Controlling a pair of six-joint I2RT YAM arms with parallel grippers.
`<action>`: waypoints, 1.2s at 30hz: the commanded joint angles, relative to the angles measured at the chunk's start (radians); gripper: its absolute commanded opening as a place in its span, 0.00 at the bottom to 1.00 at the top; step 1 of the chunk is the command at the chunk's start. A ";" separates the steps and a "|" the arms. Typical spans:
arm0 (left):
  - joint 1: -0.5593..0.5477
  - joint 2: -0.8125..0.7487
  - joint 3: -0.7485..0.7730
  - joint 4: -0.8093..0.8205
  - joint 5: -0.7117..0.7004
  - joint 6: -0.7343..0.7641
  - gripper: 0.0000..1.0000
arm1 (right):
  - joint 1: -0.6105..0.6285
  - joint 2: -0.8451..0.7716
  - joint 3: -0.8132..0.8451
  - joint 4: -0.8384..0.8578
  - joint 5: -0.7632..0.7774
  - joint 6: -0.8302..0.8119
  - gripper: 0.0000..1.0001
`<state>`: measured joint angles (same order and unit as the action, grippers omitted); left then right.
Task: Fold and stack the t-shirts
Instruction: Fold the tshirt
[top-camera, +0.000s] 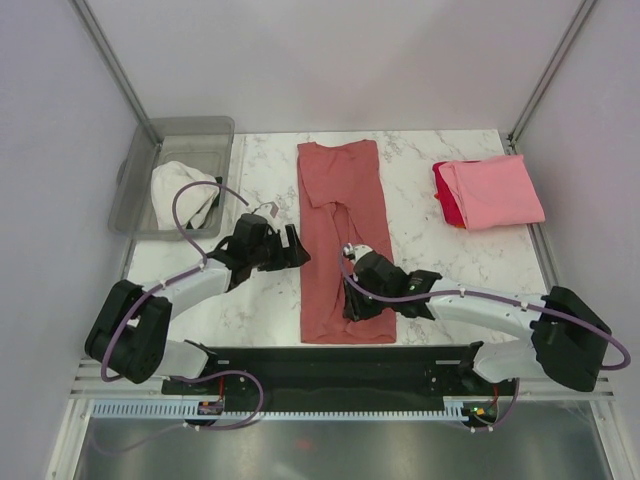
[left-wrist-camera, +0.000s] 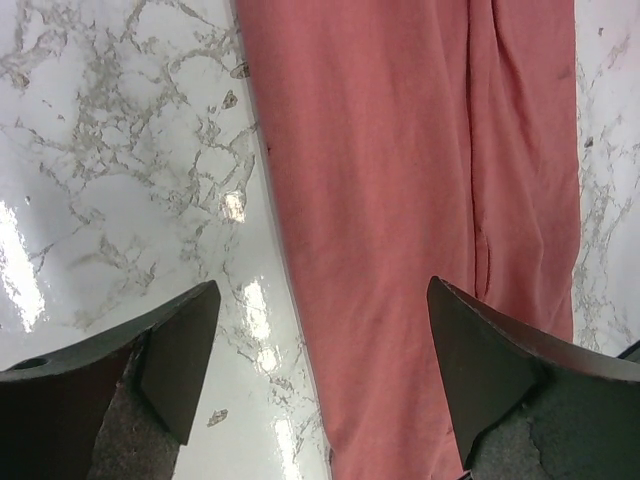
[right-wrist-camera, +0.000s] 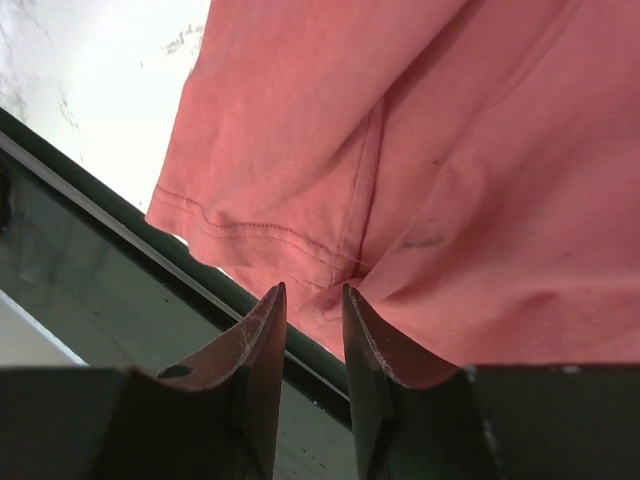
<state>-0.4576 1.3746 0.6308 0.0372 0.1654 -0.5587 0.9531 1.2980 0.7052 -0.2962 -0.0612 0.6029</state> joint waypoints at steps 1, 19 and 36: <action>-0.009 0.007 -0.008 0.070 0.017 0.049 0.91 | 0.042 0.053 0.042 0.011 0.055 0.031 0.37; -0.021 0.004 -0.005 0.072 0.010 0.059 0.90 | 0.061 0.119 -0.027 0.057 0.077 0.043 0.39; -0.027 0.035 0.009 0.052 -0.006 0.054 0.90 | 0.115 0.228 0.138 -0.017 0.161 -0.008 0.44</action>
<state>-0.4801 1.3930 0.6270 0.0628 0.1673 -0.5407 1.0580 1.5238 0.7849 -0.2855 0.0452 0.6132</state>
